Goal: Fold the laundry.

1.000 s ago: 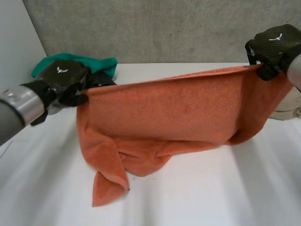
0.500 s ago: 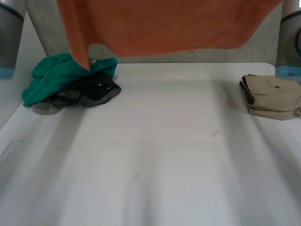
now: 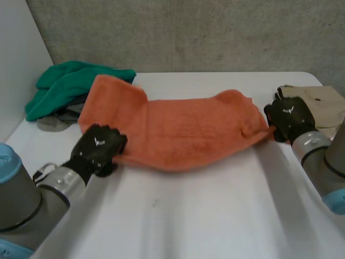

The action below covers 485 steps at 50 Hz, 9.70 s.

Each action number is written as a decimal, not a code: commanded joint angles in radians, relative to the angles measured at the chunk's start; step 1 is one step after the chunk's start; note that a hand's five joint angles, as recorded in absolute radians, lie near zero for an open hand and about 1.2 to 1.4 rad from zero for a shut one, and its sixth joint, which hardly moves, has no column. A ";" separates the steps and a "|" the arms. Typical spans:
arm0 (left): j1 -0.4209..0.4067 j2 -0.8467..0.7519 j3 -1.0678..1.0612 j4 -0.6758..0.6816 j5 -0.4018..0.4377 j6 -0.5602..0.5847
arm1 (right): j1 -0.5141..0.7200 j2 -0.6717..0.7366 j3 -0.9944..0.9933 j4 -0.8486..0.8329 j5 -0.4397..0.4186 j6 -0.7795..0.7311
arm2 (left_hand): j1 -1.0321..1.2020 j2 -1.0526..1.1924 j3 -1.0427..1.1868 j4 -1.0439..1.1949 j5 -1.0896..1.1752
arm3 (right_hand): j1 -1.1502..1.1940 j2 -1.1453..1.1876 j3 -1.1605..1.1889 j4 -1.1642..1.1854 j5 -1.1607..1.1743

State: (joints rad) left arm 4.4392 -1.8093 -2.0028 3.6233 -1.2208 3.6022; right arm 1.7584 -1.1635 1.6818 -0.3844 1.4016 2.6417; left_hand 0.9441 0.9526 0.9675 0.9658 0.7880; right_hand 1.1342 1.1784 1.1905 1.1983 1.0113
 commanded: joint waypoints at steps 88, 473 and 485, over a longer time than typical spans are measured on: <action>0.043 -0.783 1.233 -0.822 0.139 0.417 | -0.022 0.085 0.049 0.018 0.028 -0.005 | -0.276 -0.284 -0.299 -0.298 -0.294 | 0.262 0.218 0.206 0.198 0.210; -0.192 0.143 0.599 -0.505 0.368 -0.536 | -0.272 0.620 -0.771 -0.306 0.007 0.080 | -0.770 -0.778 -0.793 -0.791 -0.788 | 0.262 0.218 0.206 0.198 0.210; -0.238 0.100 0.596 -0.517 0.360 -0.497 | -0.361 0.579 -0.686 -0.269 -0.101 0.012 | -0.770 -0.778 -0.793 -0.791 -0.788 | -0.894 -0.938 -0.951 -0.958 -0.946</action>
State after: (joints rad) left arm 4.2141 -1.7044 -1.4180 3.1168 -0.8593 3.0849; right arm 1.4022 -0.4809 0.9222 -0.6494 1.3403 2.6029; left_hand 0.1824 0.2055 0.2085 0.2002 0.0491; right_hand 0.5250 0.5968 0.6337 0.6436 0.4382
